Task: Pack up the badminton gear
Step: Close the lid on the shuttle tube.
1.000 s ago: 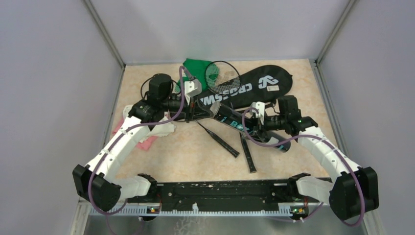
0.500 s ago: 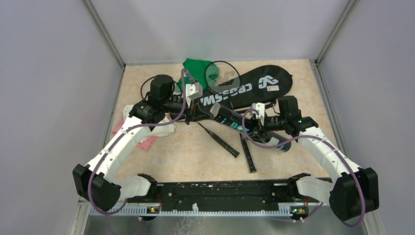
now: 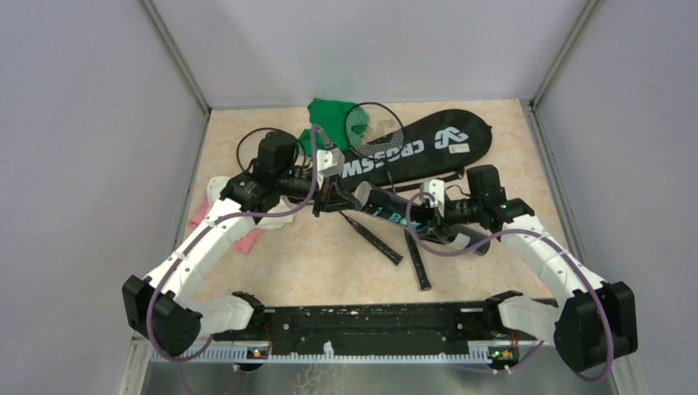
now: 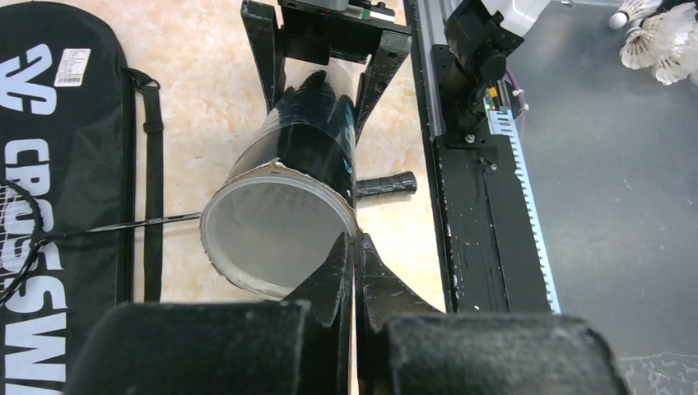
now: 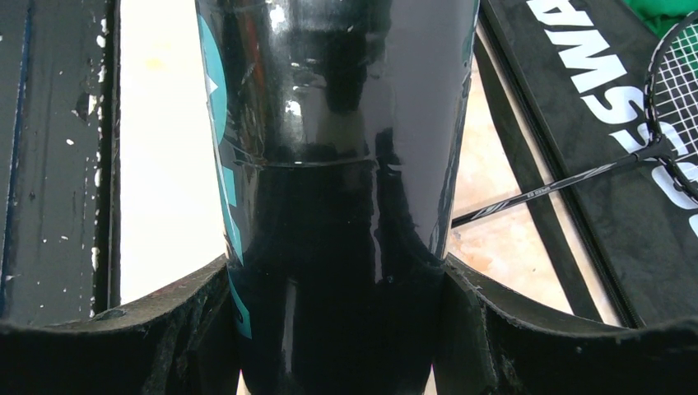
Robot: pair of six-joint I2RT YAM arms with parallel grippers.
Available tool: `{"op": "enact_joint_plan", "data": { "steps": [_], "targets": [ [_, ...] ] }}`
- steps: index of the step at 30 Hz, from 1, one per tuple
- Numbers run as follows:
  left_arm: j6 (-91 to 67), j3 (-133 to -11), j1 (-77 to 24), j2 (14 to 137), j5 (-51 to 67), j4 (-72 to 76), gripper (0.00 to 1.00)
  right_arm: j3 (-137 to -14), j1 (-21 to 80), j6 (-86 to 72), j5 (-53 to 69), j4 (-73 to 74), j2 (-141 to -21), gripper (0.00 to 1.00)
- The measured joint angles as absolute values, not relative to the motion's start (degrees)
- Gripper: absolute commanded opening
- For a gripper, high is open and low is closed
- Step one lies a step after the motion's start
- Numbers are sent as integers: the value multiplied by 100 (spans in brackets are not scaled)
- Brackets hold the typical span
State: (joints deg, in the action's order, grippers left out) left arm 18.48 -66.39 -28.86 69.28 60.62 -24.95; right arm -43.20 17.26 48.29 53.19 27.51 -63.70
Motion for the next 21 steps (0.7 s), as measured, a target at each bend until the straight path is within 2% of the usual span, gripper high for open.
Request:
{"op": "enact_joint_plan", "data": {
  "steps": [13,21],
  "targets": [
    [2104,-6427,-3055,6873,6069,-2519,0,-4169,1726,5127,5308,2856,-6355,34],
    [2379,-6309,-3129,6875,6110,-2622,9,-4084,1728,5293,5258,2902,-6355,34]
  ]
}}
